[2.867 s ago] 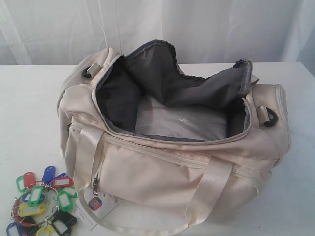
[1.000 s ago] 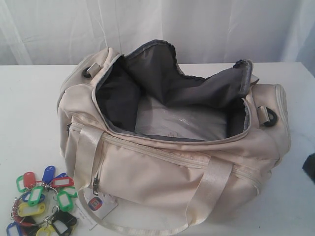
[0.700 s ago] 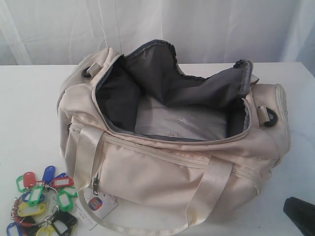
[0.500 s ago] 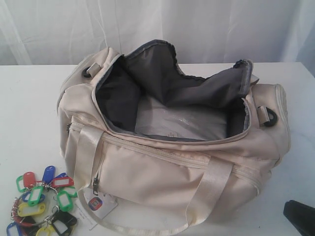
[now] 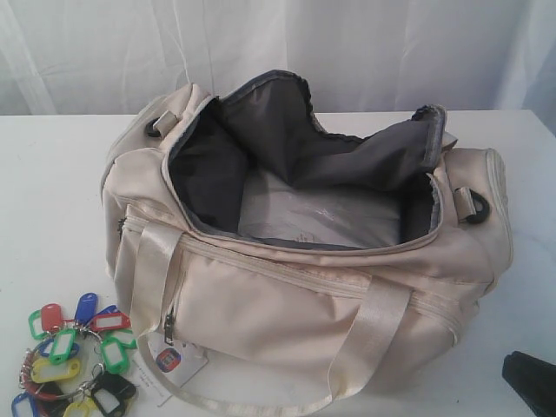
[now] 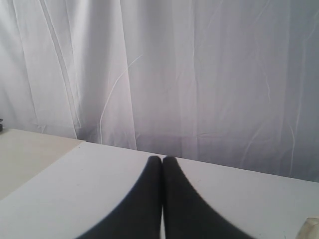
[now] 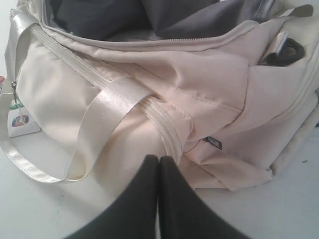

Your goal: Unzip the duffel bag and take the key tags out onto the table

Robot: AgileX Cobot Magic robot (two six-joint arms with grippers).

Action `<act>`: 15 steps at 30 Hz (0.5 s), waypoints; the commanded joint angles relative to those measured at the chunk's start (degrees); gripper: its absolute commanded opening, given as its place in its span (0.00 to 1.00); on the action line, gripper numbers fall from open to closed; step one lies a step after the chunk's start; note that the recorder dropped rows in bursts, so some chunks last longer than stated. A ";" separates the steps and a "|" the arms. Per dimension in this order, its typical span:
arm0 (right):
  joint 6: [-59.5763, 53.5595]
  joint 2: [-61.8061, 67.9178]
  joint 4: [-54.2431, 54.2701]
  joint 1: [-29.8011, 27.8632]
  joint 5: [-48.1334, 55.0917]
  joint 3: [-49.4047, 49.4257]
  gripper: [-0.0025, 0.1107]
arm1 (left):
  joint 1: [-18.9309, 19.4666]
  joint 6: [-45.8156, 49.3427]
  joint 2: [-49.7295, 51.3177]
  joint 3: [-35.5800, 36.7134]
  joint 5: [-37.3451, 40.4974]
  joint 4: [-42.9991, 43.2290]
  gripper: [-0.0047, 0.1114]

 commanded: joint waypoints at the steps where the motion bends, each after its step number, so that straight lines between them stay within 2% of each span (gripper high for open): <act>1: -0.68 -0.27 0.16 -0.21 -0.25 0.14 0.02 | 0.12 -0.36 -0.35 0.11 -0.12 0.30 0.04; 9: -0.68 -0.27 0.16 -1.47 -0.14 0.14 0.02 | 0.12 -0.36 -0.35 0.11 -0.12 0.30 0.04; 12: 0.64 -0.27 0.33 -9.49 0.01 0.14 0.02 | 0.12 -0.36 -0.35 0.11 -0.12 0.30 0.04; 13: 0.64 -0.27 0.33 -15.47 0.01 0.14 0.02 | 0.12 -0.36 -0.35 0.11 -0.12 0.30 0.04; 15: 0.64 -0.27 0.33 -23.27 0.01 0.14 0.02 | 0.12 -0.36 -0.35 0.11 -0.12 0.30 0.04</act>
